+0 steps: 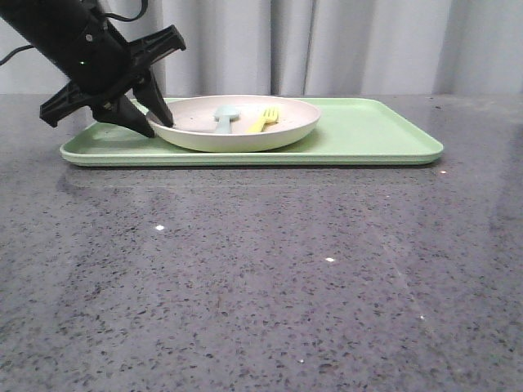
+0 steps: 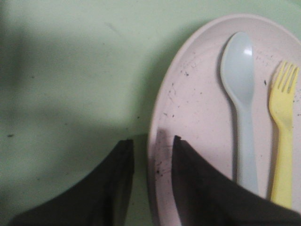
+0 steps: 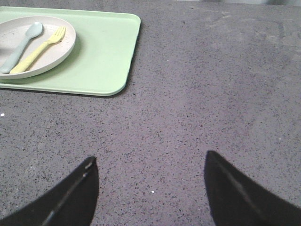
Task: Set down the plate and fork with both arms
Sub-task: 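Open the left gripper and withdraw it from the plate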
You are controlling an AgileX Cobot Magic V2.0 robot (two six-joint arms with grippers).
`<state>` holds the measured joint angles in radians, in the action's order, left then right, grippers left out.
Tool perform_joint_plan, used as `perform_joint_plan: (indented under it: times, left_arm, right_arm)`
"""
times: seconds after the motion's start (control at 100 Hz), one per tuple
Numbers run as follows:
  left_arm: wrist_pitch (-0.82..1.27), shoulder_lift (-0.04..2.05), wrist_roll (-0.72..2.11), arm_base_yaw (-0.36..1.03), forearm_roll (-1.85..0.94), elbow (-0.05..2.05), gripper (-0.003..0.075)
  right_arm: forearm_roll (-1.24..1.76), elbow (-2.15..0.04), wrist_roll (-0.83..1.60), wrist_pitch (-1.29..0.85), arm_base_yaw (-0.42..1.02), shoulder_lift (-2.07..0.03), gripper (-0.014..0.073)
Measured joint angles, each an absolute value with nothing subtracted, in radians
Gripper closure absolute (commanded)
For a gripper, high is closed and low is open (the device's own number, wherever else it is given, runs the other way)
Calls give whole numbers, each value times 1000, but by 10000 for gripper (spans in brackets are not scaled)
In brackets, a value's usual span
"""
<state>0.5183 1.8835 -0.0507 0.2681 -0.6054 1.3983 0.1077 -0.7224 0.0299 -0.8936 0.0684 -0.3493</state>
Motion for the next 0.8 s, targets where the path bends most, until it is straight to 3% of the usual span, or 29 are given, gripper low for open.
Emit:
perform_joint_plan:
  times: [0.13, 0.8]
  left_arm:
    - [505, 1884, -51, 268, -613, 1402, 232]
    - [551, 1721, -51, 268, -493, 1399, 227]
  right_arm:
    - [108, -722, 30, -894, 68, -349, 105]
    - [108, -722, 30, -899, 68, -349, 105]
